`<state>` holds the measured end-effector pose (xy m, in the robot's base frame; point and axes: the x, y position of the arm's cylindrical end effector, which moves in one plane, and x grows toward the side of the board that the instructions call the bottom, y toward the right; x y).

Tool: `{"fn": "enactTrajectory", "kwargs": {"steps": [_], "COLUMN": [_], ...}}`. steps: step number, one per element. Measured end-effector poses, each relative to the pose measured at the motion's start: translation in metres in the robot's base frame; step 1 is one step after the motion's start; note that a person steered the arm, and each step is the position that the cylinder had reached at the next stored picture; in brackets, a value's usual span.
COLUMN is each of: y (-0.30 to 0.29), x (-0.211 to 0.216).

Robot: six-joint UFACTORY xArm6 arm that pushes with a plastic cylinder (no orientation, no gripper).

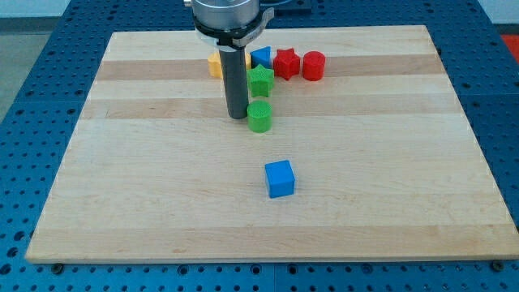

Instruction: Place the blue cube vertically below the green circle

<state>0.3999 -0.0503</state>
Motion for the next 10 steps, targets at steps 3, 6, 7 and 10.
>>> {"fn": "enactTrajectory", "kwargs": {"steps": [3, 6, 7, 10], "y": [-0.023, 0.061, 0.108, 0.09], "x": [0.052, 0.218, 0.178, 0.144]}}
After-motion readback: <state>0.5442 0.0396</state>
